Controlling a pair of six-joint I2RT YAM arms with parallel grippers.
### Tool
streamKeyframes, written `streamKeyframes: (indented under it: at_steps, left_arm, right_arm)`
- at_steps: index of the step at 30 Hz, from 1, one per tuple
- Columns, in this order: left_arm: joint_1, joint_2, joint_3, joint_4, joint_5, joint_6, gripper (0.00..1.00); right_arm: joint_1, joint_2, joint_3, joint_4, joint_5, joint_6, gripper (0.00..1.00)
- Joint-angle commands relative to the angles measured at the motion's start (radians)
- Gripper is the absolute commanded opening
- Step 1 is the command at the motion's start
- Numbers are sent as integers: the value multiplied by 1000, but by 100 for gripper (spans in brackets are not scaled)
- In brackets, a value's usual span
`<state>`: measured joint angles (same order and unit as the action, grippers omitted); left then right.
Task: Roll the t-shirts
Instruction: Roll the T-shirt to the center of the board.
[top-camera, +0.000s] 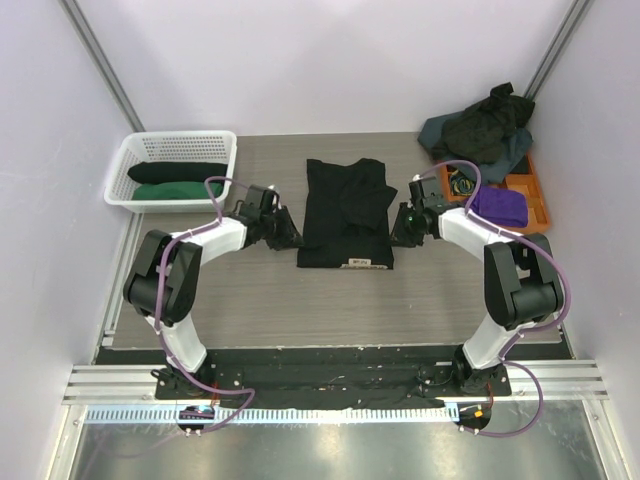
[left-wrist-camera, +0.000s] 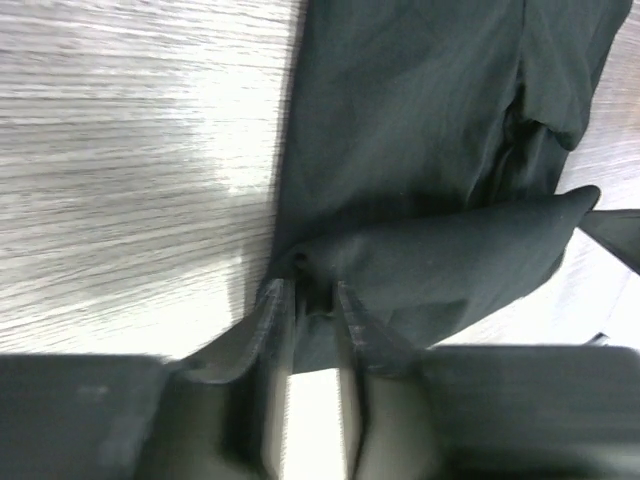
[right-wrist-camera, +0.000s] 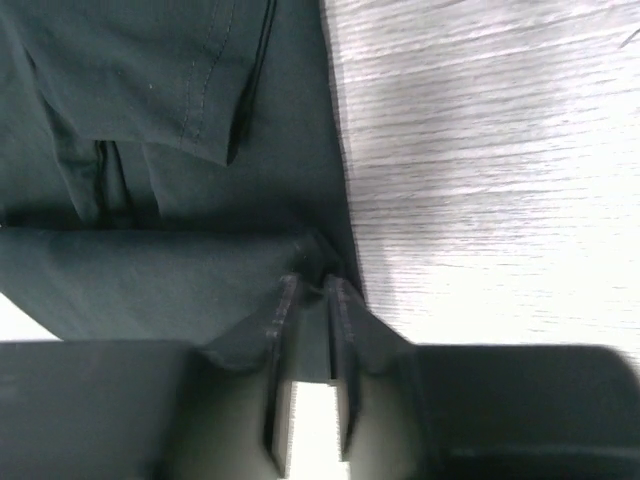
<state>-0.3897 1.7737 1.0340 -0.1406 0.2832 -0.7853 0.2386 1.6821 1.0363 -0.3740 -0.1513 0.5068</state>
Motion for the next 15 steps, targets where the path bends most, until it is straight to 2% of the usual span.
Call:
streamKeyframes:
  at_steps: [1,7,12,13,15]
  left_arm:
    - [8,-100,26,-8,-58,27,32]
    - [2,-169,34,-30,-73,40,38]
    - [-43,-256,-8,-22,-131,52,39]
    - [-52,-267,-21,-10,-127,51,39]
    - [-83,-284,-74,59,-64,35,35]
  right_arm:
    - [-7,-71,28,23,38,3,29]
    - [-4,-165,16,14,26,-10,31]
    - [-1,-284,-77,73,-7,-14,32]
    - [1,-297,-94,89,-28,-16,29]
    - [-1,-306,-149,172,-183,-11,21]
